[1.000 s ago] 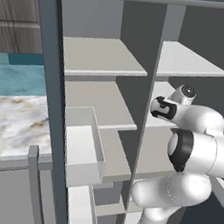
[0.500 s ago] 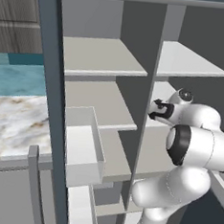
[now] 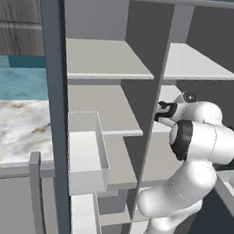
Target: Take the lemon wedge from the fridge and place it on the plate with fish on the dining counter.
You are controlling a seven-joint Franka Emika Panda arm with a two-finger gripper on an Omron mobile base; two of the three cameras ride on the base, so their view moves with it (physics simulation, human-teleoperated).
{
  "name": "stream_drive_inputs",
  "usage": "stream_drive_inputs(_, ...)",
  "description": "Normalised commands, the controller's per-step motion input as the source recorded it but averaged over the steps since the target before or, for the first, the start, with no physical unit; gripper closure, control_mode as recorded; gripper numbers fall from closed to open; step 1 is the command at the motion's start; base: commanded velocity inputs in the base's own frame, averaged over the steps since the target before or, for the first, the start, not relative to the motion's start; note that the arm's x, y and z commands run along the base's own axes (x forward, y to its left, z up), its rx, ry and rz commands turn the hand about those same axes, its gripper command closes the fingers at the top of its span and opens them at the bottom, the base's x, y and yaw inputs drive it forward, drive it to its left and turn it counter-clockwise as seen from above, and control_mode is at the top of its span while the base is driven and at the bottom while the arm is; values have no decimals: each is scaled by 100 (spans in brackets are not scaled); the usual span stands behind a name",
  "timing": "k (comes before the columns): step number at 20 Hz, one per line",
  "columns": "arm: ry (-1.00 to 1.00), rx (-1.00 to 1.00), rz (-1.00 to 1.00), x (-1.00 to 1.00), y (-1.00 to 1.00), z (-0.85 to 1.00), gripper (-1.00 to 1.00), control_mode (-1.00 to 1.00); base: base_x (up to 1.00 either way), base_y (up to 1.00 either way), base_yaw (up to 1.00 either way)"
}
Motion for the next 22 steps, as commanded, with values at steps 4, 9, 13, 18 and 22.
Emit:
stream_drive_inputs(4, 0, 0, 0, 41, -2, -16, -100, -100, 0, 0, 0)
stream_drive_inputs(9, 0, 0, 0, 30, -1, -22, 100, -100, 0, 0, 0)
stream_drive_inputs(13, -1, 0, 0, 1, 0, -3, 100, -100, 0, 0, 0)
stream_drive_inputs(18, 0, 0, 0, 0, 0, 0, 100, -100, 0, 0, 0)
stream_drive_inputs(22, -2, 0, 0, -31, 0, 2, 100, -100, 0, 0, 0)
